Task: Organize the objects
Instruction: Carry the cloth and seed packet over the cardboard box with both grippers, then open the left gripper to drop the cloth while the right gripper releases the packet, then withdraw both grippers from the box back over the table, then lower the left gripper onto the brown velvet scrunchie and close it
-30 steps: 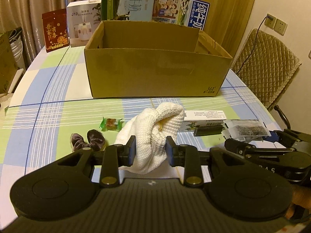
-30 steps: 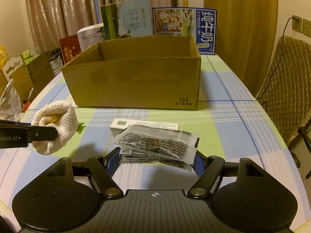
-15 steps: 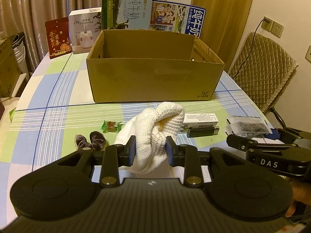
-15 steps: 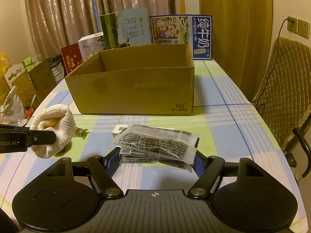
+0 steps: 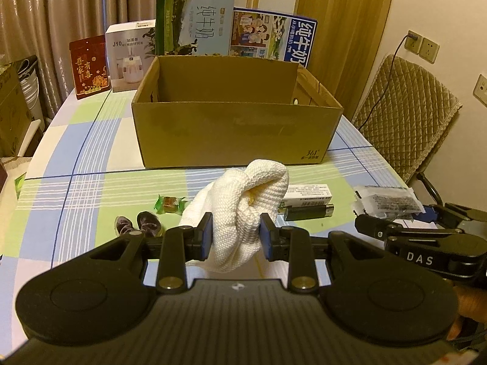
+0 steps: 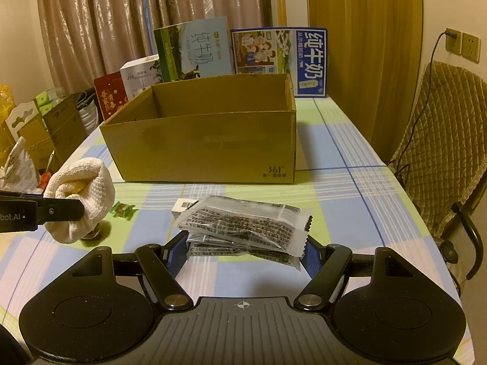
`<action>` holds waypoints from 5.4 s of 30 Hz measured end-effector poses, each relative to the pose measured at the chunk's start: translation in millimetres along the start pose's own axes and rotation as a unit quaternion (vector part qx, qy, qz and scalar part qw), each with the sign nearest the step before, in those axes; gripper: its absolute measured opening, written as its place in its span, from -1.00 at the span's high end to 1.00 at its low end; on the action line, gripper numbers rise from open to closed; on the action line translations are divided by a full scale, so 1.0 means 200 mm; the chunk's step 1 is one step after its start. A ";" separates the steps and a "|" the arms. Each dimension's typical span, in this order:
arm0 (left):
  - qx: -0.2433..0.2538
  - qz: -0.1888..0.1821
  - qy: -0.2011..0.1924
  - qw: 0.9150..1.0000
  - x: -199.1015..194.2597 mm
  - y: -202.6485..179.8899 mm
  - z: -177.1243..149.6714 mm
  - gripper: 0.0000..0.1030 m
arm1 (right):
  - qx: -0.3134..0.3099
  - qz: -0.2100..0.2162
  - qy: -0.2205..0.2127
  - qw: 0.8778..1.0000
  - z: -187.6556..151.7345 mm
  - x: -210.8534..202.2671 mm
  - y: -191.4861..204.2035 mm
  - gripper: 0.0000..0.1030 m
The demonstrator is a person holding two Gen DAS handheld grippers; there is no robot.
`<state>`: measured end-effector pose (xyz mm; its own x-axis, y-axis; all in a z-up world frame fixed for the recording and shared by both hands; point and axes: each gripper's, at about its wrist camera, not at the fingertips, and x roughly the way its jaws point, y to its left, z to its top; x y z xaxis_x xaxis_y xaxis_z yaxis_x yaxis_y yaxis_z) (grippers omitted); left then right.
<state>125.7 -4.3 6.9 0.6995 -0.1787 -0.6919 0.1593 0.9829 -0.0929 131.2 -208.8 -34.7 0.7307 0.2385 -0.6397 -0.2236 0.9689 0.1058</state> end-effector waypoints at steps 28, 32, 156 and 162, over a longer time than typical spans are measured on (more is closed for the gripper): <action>0.028 -0.004 -0.016 0.999 0.01 0.00 0.16 0.48 | -0.020 0.012 -0.018 1.000 0.22 0.03 -0.01 -0.38; 0.034 -0.009 -0.028 0.999 0.03 0.03 0.30 0.48 | -0.027 0.021 -0.028 0.999 0.38 0.07 -0.02 -0.38; -0.051 0.085 -0.012 0.995 0.09 0.42 -0.07 -0.96 | 0.029 0.026 0.039 0.998 -0.04 0.14 -0.04 -0.96; -0.035 0.093 -0.002 0.995 0.27 0.44 -0.07 -0.86 | 0.016 0.021 0.042 0.999 -0.05 0.28 -0.04 -0.96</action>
<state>167.1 72.5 -49.1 0.7152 0.0067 -0.6989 -0.0220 0.9997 -0.0129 168.4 -202.8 -78.9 0.6650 0.2731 -0.6952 -0.2300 0.9604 0.1573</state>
